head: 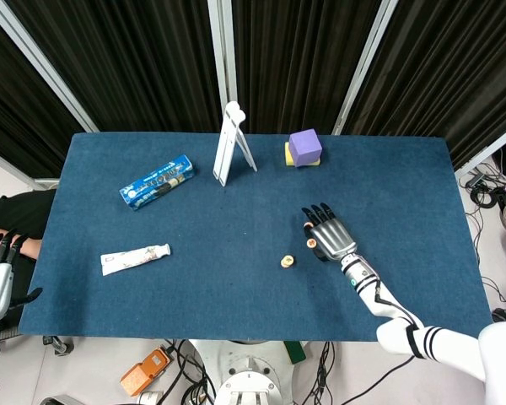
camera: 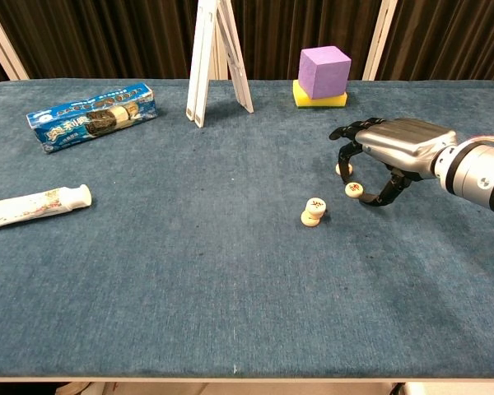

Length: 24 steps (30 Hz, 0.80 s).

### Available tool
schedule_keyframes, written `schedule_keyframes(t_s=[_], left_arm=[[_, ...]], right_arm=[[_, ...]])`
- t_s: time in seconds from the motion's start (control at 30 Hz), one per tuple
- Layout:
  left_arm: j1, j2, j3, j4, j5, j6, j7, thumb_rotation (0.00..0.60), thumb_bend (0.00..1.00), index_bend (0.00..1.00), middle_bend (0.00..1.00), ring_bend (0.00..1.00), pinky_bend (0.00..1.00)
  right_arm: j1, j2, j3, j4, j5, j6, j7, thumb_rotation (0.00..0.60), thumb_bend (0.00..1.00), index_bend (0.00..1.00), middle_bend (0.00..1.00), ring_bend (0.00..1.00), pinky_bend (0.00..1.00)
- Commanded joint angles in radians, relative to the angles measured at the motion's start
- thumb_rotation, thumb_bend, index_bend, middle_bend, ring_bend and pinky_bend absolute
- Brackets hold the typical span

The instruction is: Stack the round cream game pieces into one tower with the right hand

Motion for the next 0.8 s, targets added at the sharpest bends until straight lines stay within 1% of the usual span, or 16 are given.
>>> schedule_keyframes(t_s=[0.03,0.17,0.3,0.4,0.5,0.6,0.7,0.8], left_arm=[[0.000,0.000,0.000,0.001,0.000,0.000,-0.001,0.600,0.03,0.10,0.03,0.01,0.00],[-0.001,-0.001,0.000,0.003,0.001,0.000,-0.001,0.600,0.03,0.10,0.03,0.01,0.00],[0.000,-0.001,-0.001,0.004,0.001,0.001,-0.003,0.600,0.03,0.10,0.03,0.01,0.00],[0.000,-0.001,0.000,0.004,0.000,0.000,-0.003,0.600,0.03,0.10,0.03,0.01,0.00],[-0.001,0.000,-0.001,0.003,0.002,0.002,-0.002,0.600,0.03,0.10,0.03,0.01,0.00],[0.000,0.001,0.000,0.001,0.004,0.005,-0.001,0.600,0.03,0.10,0.03,0.01,0.00],[0.003,0.001,0.000,0.000,0.001,0.008,0.001,0.600,0.03,0.10,0.03,0.01,0.00],[0.005,0.001,0.001,-0.002,0.000,0.008,0.001,0.600,0.03,0.10,0.03,0.01,0.00]], right_arm=[[0.001,-0.001,-0.001,0.004,0.003,-0.004,0.000,0.600,0.46,0.50,0.12,0.00,0.03],[0.000,-0.002,-0.001,0.007,0.003,-0.002,0.007,0.600,0.48,0.53,0.12,0.00,0.03],[-0.005,0.013,-0.002,-0.015,-0.014,0.018,0.016,0.600,0.49,0.55,0.13,0.00,0.03],[-0.012,0.044,-0.005,-0.066,-0.041,0.048,0.022,0.600,0.49,0.55,0.13,0.00,0.03],[-0.015,0.092,-0.013,-0.157,-0.081,0.074,0.021,0.600,0.49,0.55,0.13,0.00,0.03],[-0.014,0.121,-0.021,-0.220,-0.110,0.087,0.008,0.600,0.49,0.55,0.13,0.00,0.03],[-0.013,0.145,-0.033,-0.280,-0.128,0.086,-0.005,0.600,0.49,0.55,0.13,0.00,0.03],[-0.006,0.150,-0.039,-0.305,-0.118,0.067,-0.038,0.600,0.49,0.53,0.13,0.00,0.03]])
